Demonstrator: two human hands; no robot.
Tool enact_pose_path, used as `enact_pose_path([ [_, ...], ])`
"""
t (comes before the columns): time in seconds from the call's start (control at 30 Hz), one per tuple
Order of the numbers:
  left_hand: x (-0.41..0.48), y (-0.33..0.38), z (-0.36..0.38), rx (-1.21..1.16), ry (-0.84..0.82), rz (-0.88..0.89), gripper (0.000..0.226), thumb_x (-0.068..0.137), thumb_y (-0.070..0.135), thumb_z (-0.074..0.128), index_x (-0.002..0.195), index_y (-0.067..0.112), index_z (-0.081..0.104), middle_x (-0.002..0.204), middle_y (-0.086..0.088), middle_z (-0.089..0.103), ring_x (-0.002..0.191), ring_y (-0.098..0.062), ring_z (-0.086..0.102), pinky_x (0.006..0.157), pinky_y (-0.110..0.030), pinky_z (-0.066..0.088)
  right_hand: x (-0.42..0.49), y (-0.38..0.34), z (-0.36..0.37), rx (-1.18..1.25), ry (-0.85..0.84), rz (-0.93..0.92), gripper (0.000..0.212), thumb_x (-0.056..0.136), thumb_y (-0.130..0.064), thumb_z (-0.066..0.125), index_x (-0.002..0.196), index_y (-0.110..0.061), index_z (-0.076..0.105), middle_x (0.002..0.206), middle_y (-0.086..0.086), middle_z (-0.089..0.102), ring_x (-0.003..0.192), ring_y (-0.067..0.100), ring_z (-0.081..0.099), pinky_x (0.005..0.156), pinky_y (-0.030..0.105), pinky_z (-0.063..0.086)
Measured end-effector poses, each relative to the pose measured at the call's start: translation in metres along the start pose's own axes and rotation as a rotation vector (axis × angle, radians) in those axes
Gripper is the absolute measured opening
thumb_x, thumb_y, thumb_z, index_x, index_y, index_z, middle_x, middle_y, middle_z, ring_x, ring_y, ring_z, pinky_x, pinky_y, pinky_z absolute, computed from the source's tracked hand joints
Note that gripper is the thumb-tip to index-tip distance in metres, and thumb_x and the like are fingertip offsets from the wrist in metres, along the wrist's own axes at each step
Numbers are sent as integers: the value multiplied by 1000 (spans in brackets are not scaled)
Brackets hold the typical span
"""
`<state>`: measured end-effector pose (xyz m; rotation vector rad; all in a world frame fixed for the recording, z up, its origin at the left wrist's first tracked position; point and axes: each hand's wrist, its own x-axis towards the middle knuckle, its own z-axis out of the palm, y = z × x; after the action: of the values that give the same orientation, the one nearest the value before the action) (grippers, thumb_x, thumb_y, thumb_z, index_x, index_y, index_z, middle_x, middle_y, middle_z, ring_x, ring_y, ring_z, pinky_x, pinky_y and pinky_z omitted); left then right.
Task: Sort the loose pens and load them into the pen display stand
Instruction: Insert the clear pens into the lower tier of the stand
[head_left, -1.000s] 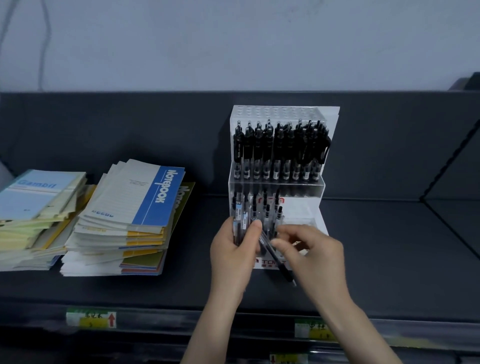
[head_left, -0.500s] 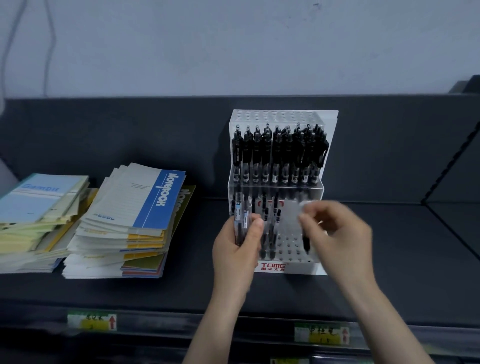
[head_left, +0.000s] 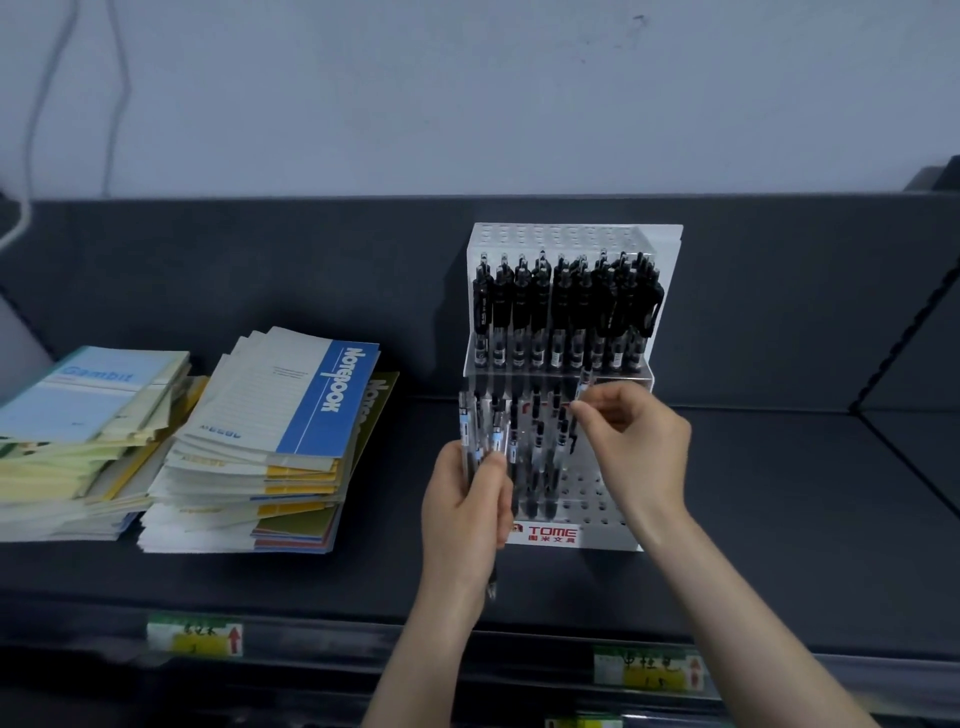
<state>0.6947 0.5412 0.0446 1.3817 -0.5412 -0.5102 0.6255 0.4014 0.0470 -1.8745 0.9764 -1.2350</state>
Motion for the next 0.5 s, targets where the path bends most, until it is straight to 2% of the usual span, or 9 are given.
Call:
enact_pose_path([
  [0.17,-1,-2,-3,10,2,13,18,97,21,51,89,4,50,64,-2,51,44,-10,38,44,-21,35,-6,8,9,-133,-67,17,3,81,-16,71,81,-19,71,69,-13,64,67,3,62,70,24,53],
  [0.37,-3,-5,-5,12,10,16,22,98,24,50,90,3,50,65,-2,52,44,-9,39,45,-21,36,-7,11,9,-154,-58,19,7,81,-17,72,76,-20,68,65,-17,61,63,0,60,64,14,46],
  [0.5,-4,-6,-5,5,12,21,23,98,25,49,87,6,49,64,-2,52,45,-10,39,46,-22,37,-11,16,7,-164,-76,40,11,80,-13,73,74,-21,68,65,-18,61,64,-2,59,66,18,49],
])
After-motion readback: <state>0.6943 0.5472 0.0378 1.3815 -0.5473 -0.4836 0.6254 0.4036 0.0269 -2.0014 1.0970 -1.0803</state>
